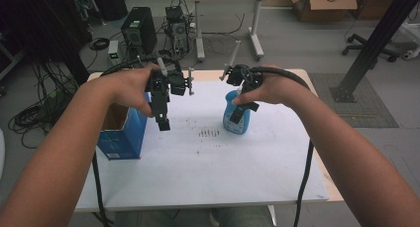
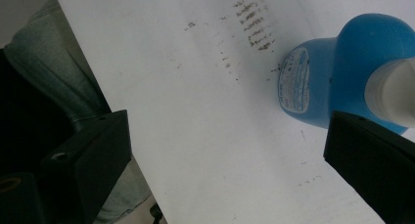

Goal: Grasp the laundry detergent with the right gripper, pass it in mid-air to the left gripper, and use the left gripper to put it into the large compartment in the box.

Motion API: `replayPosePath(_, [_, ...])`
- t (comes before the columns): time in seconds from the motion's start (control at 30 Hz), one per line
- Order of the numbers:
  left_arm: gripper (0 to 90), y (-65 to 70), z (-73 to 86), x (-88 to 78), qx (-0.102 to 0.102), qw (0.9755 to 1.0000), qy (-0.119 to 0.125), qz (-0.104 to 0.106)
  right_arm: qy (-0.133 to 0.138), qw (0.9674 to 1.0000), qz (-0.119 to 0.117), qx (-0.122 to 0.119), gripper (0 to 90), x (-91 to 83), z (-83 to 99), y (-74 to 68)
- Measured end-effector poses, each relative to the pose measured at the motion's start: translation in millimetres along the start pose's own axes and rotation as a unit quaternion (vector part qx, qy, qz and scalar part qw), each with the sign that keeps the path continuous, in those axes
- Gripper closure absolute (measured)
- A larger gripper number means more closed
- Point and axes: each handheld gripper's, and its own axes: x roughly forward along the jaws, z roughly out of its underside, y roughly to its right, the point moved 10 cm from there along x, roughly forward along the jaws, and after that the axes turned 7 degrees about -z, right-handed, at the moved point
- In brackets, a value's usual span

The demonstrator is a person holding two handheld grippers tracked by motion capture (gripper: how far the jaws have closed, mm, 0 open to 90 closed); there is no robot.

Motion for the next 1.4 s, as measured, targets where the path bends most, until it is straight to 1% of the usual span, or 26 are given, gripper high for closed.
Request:
replayPosePath(0.07, [0.2, 0.2, -0.7, -0.8, 0.0, 1.0, 0.003, 0.0, 0.0, 1.0, 0.0, -0.001, 3.9, 0.0, 0.0, -0.2])
replayPosePath(0.13, [0.2, -0.1, -0.8, -2.3, 0.005, 1.0, 0.001, 0.0, -0.001, 1.0, -0.003, -0.006, 3.9, 0.8, -0.1, -1.3])
replayPosePath(0.17, [0.2, -0.4, -1.1, -3.1, 0.004, 1.0, 0.001, 0.0, -0.002, 0.9999, -0.003, -0.011, 3.9, 1.3, -0.4, -1.1])
replayPosePath(0.23, [0.2, -0.8, -1.2, -3.3, 0.004, 1.0, 0.004, 0.0, -0.005, 0.9999, -0.003, -0.012, 3.9, 2.0, -0.5, -0.8])
replayPosePath(0.37, [0.2, -2.1, -0.4, -1.4, 0.002, 1.0, 0.005, -0.001, -0.006, 0.9999, -0.002, -0.013, 3.9, 4.3, 0.7, 0.7])
replayPosePath(0.6, [0.2, 0.4, -1.5, -2.5, 0.004, 1.0, 0.006, 0.001, 0.0, 1.0, -0.001, -0.009, 3.9, 4.1, 5.7, 0.8])
replayPosePath(0.73, [0.2, 0.4, -0.9, -2.1, 0.005, 1.0, 0.005, -0.002, 0.006, 1.0, 0.0, -0.003, 3.9, 2.7, 12.9, 1.1])
replayPosePath(0.8, [0.2, 1.3, -0.6, -2.0, 0.004, 1.0, 0.003, -0.003, 0.01, 0.9999, 0.0, 0.003, 3.9, 2.7, 19.8, 2.4])
replayPosePath(0.87, [0.2, 3.0, -1.9, -2.3, 0.01, 0.9999, 0.005, -0.003, 0.012, 0.9999, 0.001, 0.007, 3.9, 3.2, 24.5, 4.2])
replayPosePath(0.93, [0.2, 4.1, -2.6, -2.5, 0.01, 0.9999, 0.005, -0.002, 0.014, 0.9999, 0.0, 0.007, 3.9, 3.9, 27.2, 5.3])
replayPosePath(1.0, [0.2, 6.4, -4.6, -1.7, 0.013, 0.9999, 0.005, -0.002, 0.019, 0.9997, 0.002, 0.017, 4.0, 6.8, 36.1, 10.1])
replayPosePath(1.13, [0.2, 7.9, -5.8, -1.2, 0.014, 0.9999, 0.004, -0.004, 0.024, 0.9994, 0.004, 0.023, 4.1, 9.2, 42.6, 14.0])
replayPosePath(1.2, [0.2, 10.0, -7.2, 0.5, 0.016, 0.9999, 0.004, -0.003, 0.031, 0.999, 0.006, 0.031, 4.4, 12.1, 48.2, 17.3])
replayPosePath(1.4, [0.2, 15.7, -8.5, 4.0, 0.024, 0.9997, 0.002, -0.003, 0.048, 0.9981, 0.008, 0.037, 4.3, 17.2, 57.8, 25.8])
